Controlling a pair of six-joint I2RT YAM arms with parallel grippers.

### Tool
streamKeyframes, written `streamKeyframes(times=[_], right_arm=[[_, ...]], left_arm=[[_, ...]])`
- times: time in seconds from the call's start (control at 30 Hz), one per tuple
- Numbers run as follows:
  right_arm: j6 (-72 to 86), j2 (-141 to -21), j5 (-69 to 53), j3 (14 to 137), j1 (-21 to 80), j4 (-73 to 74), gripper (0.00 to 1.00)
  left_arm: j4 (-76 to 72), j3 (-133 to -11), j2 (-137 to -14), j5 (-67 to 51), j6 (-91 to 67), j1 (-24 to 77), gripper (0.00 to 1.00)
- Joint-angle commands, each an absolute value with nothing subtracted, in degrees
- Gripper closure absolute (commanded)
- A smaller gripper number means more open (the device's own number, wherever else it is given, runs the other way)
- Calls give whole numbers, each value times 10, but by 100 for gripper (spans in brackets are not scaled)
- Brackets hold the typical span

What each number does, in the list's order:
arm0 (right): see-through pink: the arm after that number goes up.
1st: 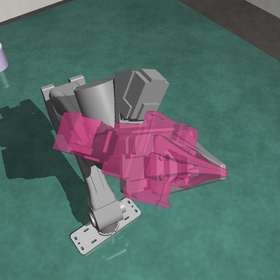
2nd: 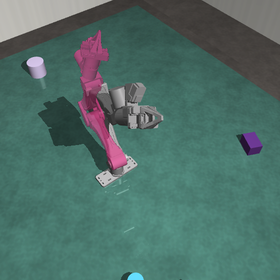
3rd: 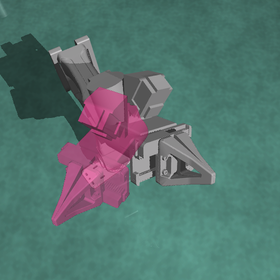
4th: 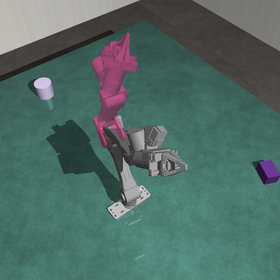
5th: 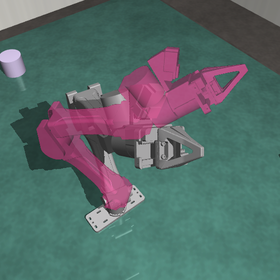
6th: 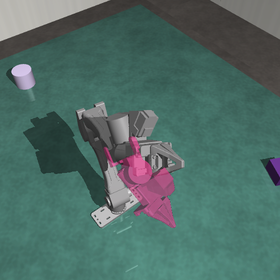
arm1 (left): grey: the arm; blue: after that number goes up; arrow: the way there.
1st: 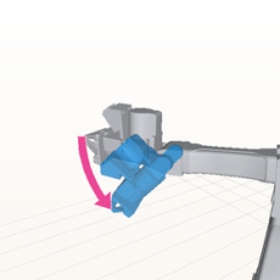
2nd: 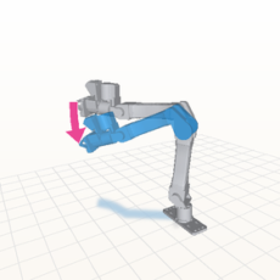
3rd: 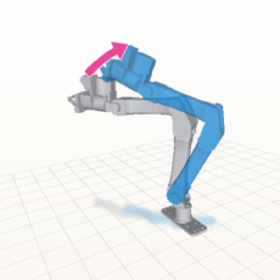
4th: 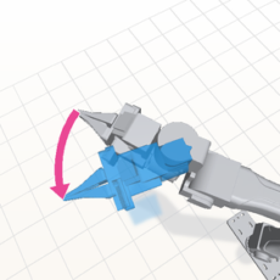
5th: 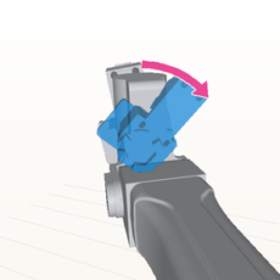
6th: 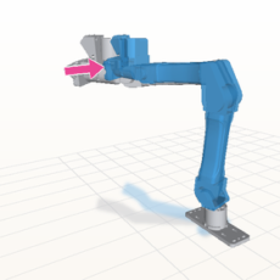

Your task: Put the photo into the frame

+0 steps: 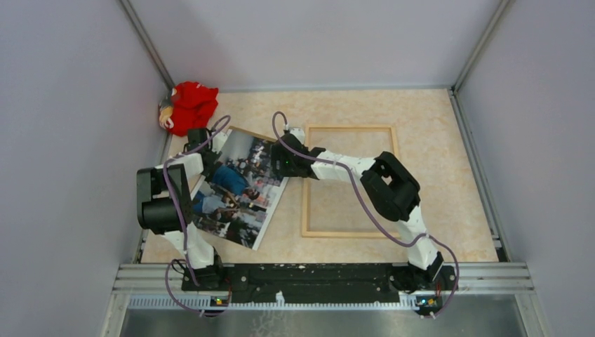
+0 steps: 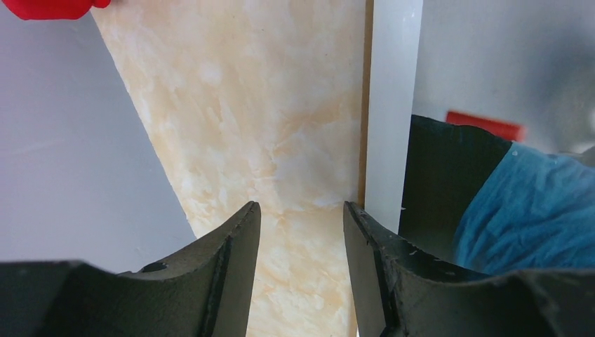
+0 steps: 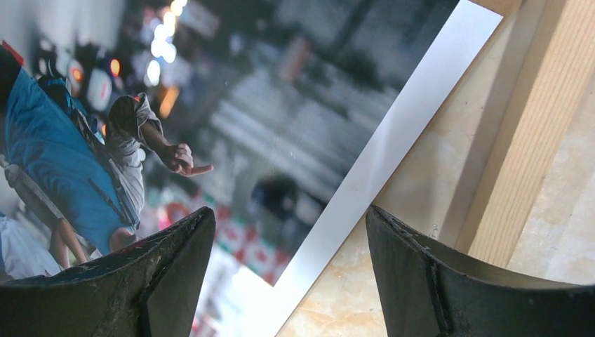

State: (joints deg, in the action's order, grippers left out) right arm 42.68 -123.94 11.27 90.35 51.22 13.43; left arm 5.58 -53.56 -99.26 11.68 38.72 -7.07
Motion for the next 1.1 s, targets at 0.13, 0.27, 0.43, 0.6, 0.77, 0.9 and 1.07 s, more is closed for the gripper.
streamKeyframes(times=[0.13,0.27,0.43,0.6,0.77,0.9,1.07], right_arm=[[418,-1223,69,932,541,101,21],[374,-1234,98,966,553,120,21],[327,-1252,120,998,557,136,21],[281,-1255,151,1026,565,150,20],[274,-1269,139,1050,564,159,20],[303,-1257,138,1024,564,158,19],[376,-1213,138,959,543,188,17]], left_arm=[[114,-503,-1045,42,376,-59,47],[125,-503,-1062,33,382,-54,50],[135,-511,-1071,28,384,-51,51],[149,-520,-1076,26,386,-51,51],[162,-525,-1077,22,388,-51,51],[180,-531,-1078,12,388,-51,52],[191,-550,-1062,7,383,-67,51]])
